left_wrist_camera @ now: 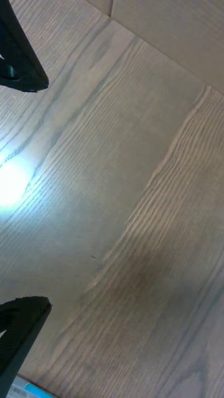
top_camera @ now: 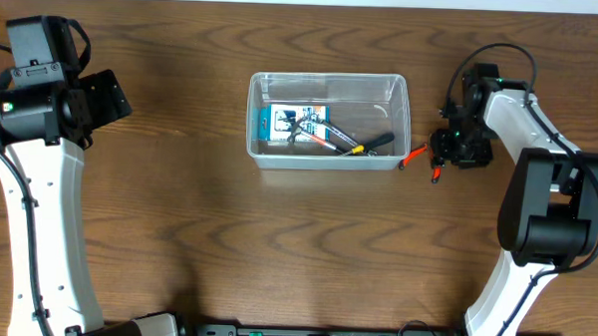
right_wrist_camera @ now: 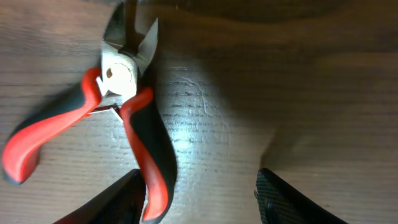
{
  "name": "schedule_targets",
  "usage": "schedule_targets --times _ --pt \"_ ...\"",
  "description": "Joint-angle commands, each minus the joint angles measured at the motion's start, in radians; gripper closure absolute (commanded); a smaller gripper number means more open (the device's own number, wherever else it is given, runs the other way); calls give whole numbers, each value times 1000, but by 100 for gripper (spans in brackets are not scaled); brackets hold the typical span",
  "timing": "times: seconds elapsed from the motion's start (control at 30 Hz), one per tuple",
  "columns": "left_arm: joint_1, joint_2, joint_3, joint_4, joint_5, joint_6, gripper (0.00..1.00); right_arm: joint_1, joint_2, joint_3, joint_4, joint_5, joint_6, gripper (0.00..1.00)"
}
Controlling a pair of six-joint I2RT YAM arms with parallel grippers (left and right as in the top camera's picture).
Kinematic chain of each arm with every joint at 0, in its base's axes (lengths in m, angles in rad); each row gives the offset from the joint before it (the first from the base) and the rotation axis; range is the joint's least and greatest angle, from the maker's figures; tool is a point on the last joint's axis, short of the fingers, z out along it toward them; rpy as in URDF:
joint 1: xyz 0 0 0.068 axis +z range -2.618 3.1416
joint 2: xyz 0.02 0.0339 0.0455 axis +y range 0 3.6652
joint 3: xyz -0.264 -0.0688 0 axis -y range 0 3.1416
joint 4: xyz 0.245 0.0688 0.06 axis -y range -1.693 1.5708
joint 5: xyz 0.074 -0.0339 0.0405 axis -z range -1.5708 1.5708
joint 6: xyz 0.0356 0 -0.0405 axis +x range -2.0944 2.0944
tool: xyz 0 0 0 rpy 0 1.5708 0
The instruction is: Pack container
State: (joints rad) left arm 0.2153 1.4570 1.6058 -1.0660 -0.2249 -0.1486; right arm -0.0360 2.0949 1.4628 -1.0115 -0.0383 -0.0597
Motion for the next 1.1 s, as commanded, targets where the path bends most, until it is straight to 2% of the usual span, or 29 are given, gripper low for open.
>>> schedule_targets --times 0.0,0.3,0.6,0.73,0.83,1.07 --pt "4 2 2 1 -15 16 2 15 32 -5 2 12 -28 40" --pt "4 2 2 1 -15 16 2 51 33 -5 14 12 -27 39" --pt "4 2 2 1 -15 16 2 64 34 -5 31 12 -27 52" --pt "4 2 2 1 -15 16 2 62 34 -5 31 12 -27 63" --pt "4 2 2 1 -15 16 2 62 34 -5 31 11 -27 75" --pt "4 2 2 1 -15 16 2 62 34 -5 32 11 -28 91"
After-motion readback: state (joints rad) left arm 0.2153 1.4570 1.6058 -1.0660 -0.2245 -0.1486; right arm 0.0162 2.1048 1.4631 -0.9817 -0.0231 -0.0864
